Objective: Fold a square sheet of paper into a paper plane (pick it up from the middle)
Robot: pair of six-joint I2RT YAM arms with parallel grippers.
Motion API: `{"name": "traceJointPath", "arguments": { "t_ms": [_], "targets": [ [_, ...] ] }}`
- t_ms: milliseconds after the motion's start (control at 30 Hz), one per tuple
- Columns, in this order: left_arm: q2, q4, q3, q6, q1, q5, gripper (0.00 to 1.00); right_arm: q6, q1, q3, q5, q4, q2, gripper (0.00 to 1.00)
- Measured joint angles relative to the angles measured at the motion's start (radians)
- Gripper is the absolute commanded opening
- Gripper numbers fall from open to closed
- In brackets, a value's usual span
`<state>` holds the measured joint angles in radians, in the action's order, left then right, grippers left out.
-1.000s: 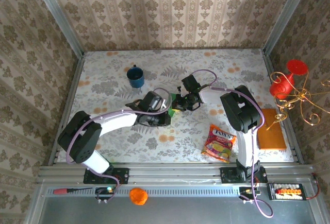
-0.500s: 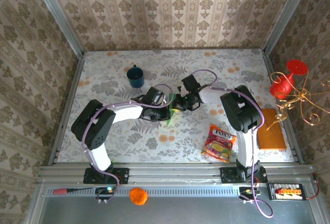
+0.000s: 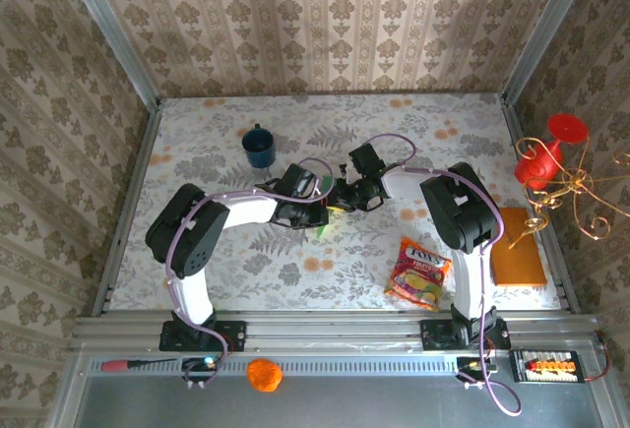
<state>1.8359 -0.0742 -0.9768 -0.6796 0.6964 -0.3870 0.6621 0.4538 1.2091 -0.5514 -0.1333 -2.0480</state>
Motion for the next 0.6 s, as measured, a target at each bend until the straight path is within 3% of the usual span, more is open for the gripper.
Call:
{"name": "traceJointPath", "arguments": {
  "t_ms": [600],
  "targets": [
    [0.002,0.000,0.000,0.008,0.000,-0.001,0.03,-0.008,-0.008,0.032,0.019,-0.060,0.014,0.05]
  ]
}}
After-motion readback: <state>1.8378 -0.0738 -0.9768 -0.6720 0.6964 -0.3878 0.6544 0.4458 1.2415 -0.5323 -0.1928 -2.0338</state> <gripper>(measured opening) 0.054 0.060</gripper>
